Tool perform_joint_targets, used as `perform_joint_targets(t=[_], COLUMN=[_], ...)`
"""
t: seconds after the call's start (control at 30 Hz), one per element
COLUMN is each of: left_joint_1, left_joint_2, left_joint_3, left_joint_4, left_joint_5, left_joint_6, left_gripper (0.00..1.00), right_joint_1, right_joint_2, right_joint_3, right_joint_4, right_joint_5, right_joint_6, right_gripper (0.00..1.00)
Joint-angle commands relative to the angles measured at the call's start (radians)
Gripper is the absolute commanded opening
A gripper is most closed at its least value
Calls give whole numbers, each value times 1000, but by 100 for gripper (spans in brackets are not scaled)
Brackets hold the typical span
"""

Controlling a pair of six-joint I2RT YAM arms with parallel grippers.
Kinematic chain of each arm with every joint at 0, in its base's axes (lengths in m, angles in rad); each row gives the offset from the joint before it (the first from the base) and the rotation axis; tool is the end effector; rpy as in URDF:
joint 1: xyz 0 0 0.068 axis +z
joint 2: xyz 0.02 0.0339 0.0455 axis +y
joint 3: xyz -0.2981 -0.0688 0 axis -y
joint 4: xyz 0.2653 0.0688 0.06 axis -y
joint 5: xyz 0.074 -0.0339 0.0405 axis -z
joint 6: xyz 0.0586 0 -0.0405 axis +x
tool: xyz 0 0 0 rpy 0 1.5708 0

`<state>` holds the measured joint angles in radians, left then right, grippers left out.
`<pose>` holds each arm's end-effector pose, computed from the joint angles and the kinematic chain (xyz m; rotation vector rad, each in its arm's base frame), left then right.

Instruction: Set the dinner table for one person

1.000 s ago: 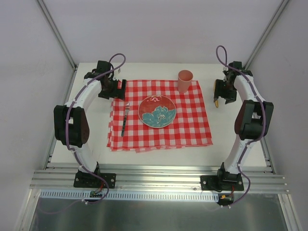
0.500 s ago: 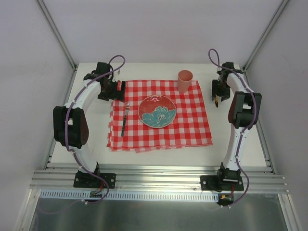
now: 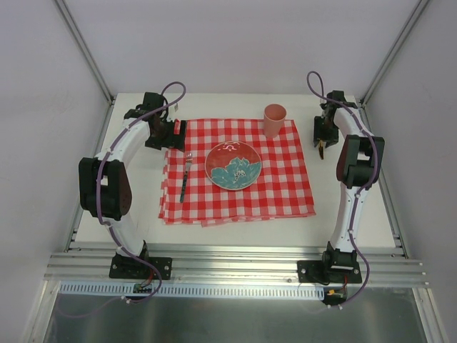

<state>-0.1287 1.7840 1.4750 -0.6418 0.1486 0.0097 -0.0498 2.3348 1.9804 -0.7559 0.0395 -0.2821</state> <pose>0.4261 -0.0639 0.2739 0.2343 2.5114 -0.2354 0.5540 -0.0299 0.1742 -0.2993 2.6729 -0.1565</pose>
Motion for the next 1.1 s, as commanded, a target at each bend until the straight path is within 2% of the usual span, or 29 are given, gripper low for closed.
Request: perform_joint_targets(t=[0.0, 0.2, 0.37, 0.43, 0.6, 0.9, 1.07], left_joint_1=[9, 9, 9, 9, 9, 9, 9], left_joint_2=[-12, -8, -12, -12, -17, -1, -2], left_joint_3=[34, 41, 38, 36, 33, 59, 62], left_joint_4=[-16, -16, -15, -15, -15, -6, 4], left_joint_5=[17, 16, 11, 6, -3, -9, -3], left_joint_6=[-4, -5, -4, -4, 3, 1, -4], left_gripper=[99, 99, 99, 99, 99, 99, 99], right_joint_1=[5, 4, 2, 2, -1, -1, 1], right_joint_2=[-51, -60, -48, -54, -109, -350, -472], right_joint_3=[-43, -80, -74, -83, -136, -245, -362], right_joint_4=[-23, -23, -22, -22, -10, -59, -82], right_joint_5=[-7, -24, -13, -7, -1, -30, -93], right_joint_6=[-2, 0, -3, -2, -9, 26, 60], right_gripper=[47, 36, 16, 0, 0, 0, 0])
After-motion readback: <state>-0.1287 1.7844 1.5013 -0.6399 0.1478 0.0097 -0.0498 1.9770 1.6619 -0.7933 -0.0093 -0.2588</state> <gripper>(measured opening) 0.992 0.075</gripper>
